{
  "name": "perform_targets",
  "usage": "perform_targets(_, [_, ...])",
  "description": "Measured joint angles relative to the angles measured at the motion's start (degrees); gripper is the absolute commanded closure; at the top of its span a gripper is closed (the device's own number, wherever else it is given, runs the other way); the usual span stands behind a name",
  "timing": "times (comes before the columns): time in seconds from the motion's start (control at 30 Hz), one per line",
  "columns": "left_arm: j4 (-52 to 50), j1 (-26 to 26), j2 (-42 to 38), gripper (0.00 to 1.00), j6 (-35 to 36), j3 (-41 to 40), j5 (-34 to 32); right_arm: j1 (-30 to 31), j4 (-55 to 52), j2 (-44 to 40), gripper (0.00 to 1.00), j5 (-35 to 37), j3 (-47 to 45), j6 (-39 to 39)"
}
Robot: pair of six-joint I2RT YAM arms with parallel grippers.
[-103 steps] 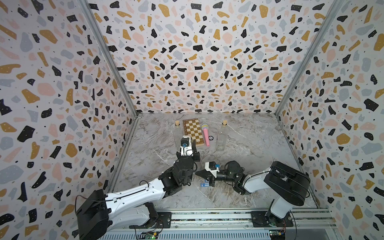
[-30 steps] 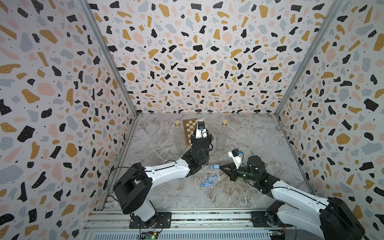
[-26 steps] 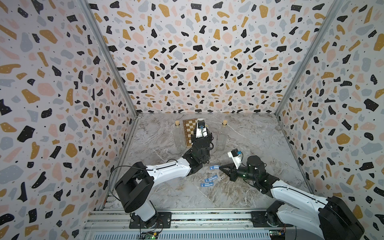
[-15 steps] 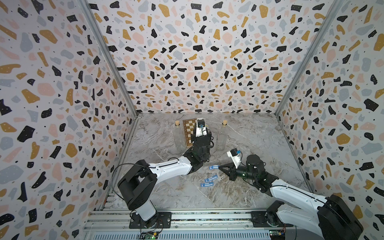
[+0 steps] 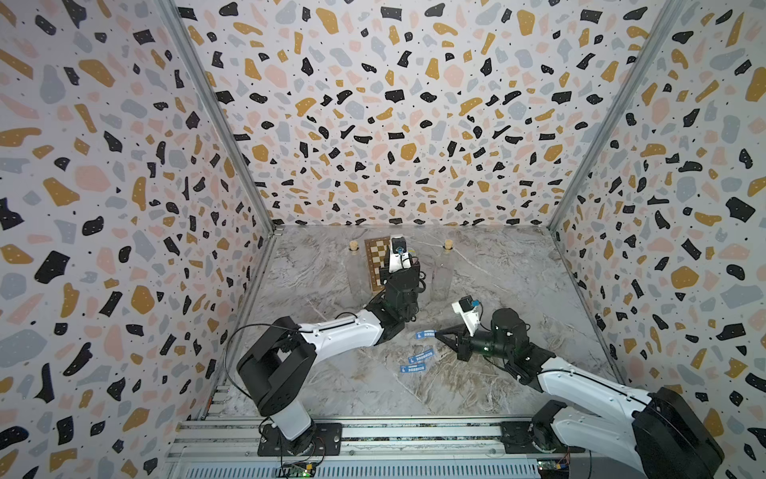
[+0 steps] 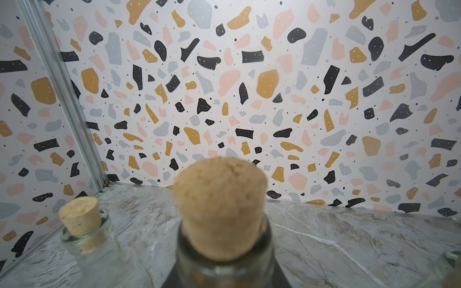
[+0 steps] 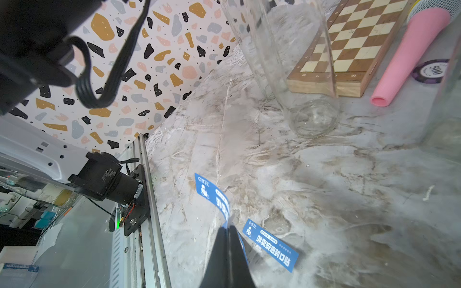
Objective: Remove the label from the bottle
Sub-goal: Place the bottle at the center of the board.
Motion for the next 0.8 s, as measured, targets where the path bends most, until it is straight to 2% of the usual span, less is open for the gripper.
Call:
perform_targets(0.43, [0.52,0.07,0.17,1.00,-0.96,0.00,0.24,0.00,0.94,0.13,1.00,-0.28,-0.02,0.04])
perform_targets(0.5, [0.52,0.07,0.17,0.93,-1.38,0.00,0.44,0.00,1.03,0.13,1.00,-0.42,-0.02,0.04])
perform_targets(0.8, [0.52,0.04,0.15,0.76,-2.34,0.00,0.85,0.00,1.75,0.37,1.00,-0.52,-0.02,0.09])
